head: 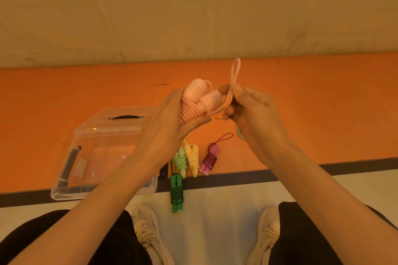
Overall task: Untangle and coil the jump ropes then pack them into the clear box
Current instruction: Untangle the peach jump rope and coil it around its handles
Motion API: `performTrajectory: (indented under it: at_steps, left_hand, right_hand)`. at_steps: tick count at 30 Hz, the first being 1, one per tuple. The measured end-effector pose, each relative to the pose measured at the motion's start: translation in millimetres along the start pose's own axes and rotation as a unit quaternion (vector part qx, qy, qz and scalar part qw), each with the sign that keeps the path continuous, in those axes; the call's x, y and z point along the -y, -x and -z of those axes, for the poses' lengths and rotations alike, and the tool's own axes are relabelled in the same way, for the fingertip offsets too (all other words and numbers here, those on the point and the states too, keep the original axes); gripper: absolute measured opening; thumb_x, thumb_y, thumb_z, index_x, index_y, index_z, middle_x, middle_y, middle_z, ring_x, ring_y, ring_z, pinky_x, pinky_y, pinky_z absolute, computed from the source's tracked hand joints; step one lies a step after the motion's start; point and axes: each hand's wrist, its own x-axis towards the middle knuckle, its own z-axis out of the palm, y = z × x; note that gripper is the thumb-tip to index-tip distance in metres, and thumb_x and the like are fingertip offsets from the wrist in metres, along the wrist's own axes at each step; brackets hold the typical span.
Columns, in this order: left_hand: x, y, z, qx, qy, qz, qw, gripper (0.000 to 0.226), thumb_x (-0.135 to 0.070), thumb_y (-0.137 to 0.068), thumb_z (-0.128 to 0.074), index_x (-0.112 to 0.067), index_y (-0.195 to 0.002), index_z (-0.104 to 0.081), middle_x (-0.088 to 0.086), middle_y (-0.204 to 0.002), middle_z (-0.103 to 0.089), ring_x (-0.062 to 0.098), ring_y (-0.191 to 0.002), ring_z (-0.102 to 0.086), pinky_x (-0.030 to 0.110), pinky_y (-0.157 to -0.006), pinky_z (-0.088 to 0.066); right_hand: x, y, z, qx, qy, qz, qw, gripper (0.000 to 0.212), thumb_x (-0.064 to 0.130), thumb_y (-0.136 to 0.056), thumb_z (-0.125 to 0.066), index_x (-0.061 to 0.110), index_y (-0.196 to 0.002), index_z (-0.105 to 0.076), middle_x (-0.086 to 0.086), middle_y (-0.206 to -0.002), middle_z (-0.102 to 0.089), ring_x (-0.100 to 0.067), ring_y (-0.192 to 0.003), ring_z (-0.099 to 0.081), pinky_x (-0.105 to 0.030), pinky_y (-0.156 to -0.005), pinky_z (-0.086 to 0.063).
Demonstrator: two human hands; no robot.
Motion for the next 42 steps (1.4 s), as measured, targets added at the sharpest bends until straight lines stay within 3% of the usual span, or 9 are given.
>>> performTrajectory:
  at_steps: [4, 7, 12, 21, 28, 31, 34, 37, 42]
  left_hand:
    - [3, -2, 7, 0.03, 0.213, 0.071, 0.974, 0.06, -0.064, -0.069, -0.059, -0.023, -0.112, -0.054, 0.0, -0.091, -0.064, 0.013, -0.074, -0.063, 0.042, -0.068, -0.055]
    - [-1, 0, 7, 0.037, 0.311, 0.11, 0.943, 0.051, -0.053, -0.076, -0.055, -0.015, -0.108, -0.06, 0.002, -0.088, -0.068, 0.007, -0.065, -0.063, 0.027, -0.06, -0.055]
    - [-3, 0, 8, 0.042, 0.413, 0.161, 0.895, 0.046, -0.047, -0.082, -0.051, -0.011, -0.108, -0.063, 0.005, -0.083, -0.066, 0.009, -0.065, -0.062, 0.021, -0.057, -0.054]
    - [-4, 1, 0, 0.005, 0.34, 0.139, 0.93, 0.032, -0.039, -0.091, -0.055, -0.011, -0.106, -0.063, 0.005, -0.081, -0.066, 0.005, -0.063, -0.064, 0.017, -0.054, -0.052]
    - [-9, 5, -5, 0.014, 0.38, 0.149, 0.913, 0.039, -0.041, -0.089, -0.052, -0.006, -0.102, -0.065, 0.003, -0.073, -0.065, 0.006, -0.06, -0.063, 0.019, -0.054, -0.052]
    - [-8, 4, -3, 0.007, 0.379, 0.145, 0.914, 0.045, -0.047, -0.081, -0.052, -0.01, -0.104, -0.063, 0.004, -0.076, -0.065, 0.005, -0.061, -0.063, 0.018, -0.054, -0.052]
    - [-7, 4, 0, -0.003, 0.347, 0.123, 0.93, 0.046, -0.049, -0.077, -0.054, -0.015, -0.107, -0.061, 0.003, -0.081, -0.066, 0.003, -0.062, -0.064, 0.015, -0.053, -0.05]
    - [-7, 4, -1, -0.019, 0.331, 0.115, 0.936, 0.045, -0.051, -0.076, -0.056, -0.017, -0.105, -0.061, 0.001, -0.08, -0.065, 0.004, -0.06, -0.064, 0.017, -0.051, -0.05]
    - [-7, 3, -3, -0.025, 0.292, 0.083, 0.953, 0.047, -0.054, -0.075, -0.059, -0.021, -0.107, -0.06, 0.0, -0.081, -0.066, 0.014, -0.066, -0.066, 0.031, -0.058, -0.054]
  right_hand:
    - [7, -2, 2, 0.012, -0.058, -0.045, 0.997, 0.03, 0.022, -0.101, -0.044, 0.007, -0.081, -0.062, -0.004, -0.065, -0.045, -0.009, -0.05, -0.039, -0.022, -0.055, -0.044]
    - [8, 1, 3, 0.023, 0.036, -0.059, 0.997, 0.035, 0.03, -0.1, -0.045, 0.01, -0.074, -0.058, 0.006, -0.054, -0.045, -0.009, -0.05, -0.039, -0.021, -0.054, -0.042]
    - [6, 10, -3, 0.076, 0.127, -0.021, 0.989, 0.04, 0.03, -0.101, -0.042, 0.008, -0.071, -0.058, 0.008, -0.052, -0.046, -0.003, -0.048, -0.044, -0.016, -0.051, -0.042]
    - [1, 15, -3, 0.135, 0.21, 0.06, 0.966, 0.035, 0.03, -0.098, -0.043, 0.014, -0.073, -0.06, 0.009, -0.056, -0.054, -0.003, -0.054, -0.052, -0.021, -0.058, -0.047]
    - [-12, 13, -6, 0.07, 0.244, 0.055, 0.966, 0.037, 0.027, -0.101, -0.043, 0.017, -0.069, -0.059, 0.008, -0.05, -0.053, -0.005, -0.049, -0.052, -0.024, -0.054, -0.045]
    - [-11, 12, -4, 0.044, 0.255, 0.051, 0.965, 0.037, 0.028, -0.101, -0.045, 0.017, -0.07, -0.063, 0.008, -0.051, -0.055, -0.01, -0.05, -0.054, -0.039, -0.058, -0.049]
    - [-8, 9, 3, 0.025, 0.276, 0.061, 0.959, 0.026, 0.03, -0.099, -0.05, 0.019, -0.094, -0.073, 0.008, -0.056, -0.057, -0.008, -0.046, -0.05, -0.032, -0.051, -0.046]
    - [-6, 7, 8, 0.02, 0.29, 0.077, 0.954, 0.03, 0.03, -0.095, -0.056, 0.024, -0.123, -0.064, 0.005, -0.06, -0.06, -0.006, -0.046, -0.047, -0.024, -0.049, -0.042]
    - [-12, 12, -2, 0.038, 0.342, 0.123, 0.931, 0.016, 0.032, -0.094, -0.057, 0.022, -0.103, -0.066, 0.001, -0.069, -0.065, -0.014, -0.056, -0.059, -0.042, -0.054, -0.052]
